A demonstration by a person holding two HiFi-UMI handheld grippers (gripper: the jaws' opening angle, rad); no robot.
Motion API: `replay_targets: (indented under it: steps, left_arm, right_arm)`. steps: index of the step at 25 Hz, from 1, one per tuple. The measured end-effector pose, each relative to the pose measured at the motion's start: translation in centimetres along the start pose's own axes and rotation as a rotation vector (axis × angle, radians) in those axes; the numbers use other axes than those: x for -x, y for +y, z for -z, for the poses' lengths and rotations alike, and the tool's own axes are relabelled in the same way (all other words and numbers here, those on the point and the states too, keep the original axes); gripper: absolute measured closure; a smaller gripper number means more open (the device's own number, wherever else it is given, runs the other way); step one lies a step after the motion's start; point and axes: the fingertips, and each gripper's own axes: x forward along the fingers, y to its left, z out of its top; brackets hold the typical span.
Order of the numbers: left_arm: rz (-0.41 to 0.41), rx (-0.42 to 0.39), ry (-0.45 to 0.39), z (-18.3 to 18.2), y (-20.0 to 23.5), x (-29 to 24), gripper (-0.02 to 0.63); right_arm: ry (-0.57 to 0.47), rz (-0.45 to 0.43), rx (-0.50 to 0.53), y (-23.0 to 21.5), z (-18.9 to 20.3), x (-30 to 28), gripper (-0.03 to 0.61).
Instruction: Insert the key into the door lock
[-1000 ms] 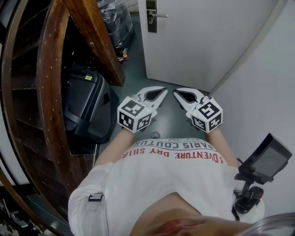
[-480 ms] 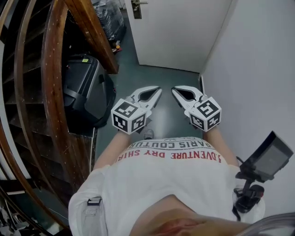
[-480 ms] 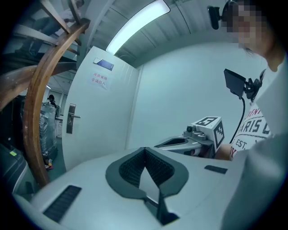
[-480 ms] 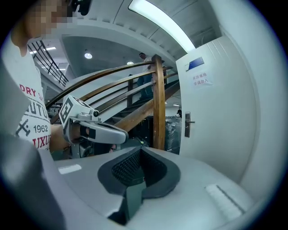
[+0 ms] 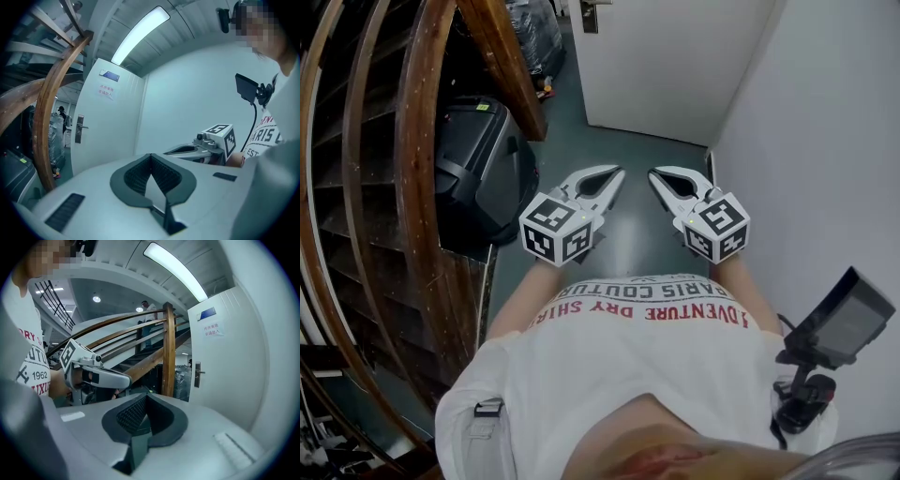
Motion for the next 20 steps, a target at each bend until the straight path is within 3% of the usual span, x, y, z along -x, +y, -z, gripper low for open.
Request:
replay_targets:
  steps: [20]
  left_arm:
    - [0.007, -0.043, 0.013, -0.5, -2.9, 1.2, 0.612]
  right_arm:
    - [-0.020, -0.016, 0.059, 2.6, -1.0, 2.2, 0.577]
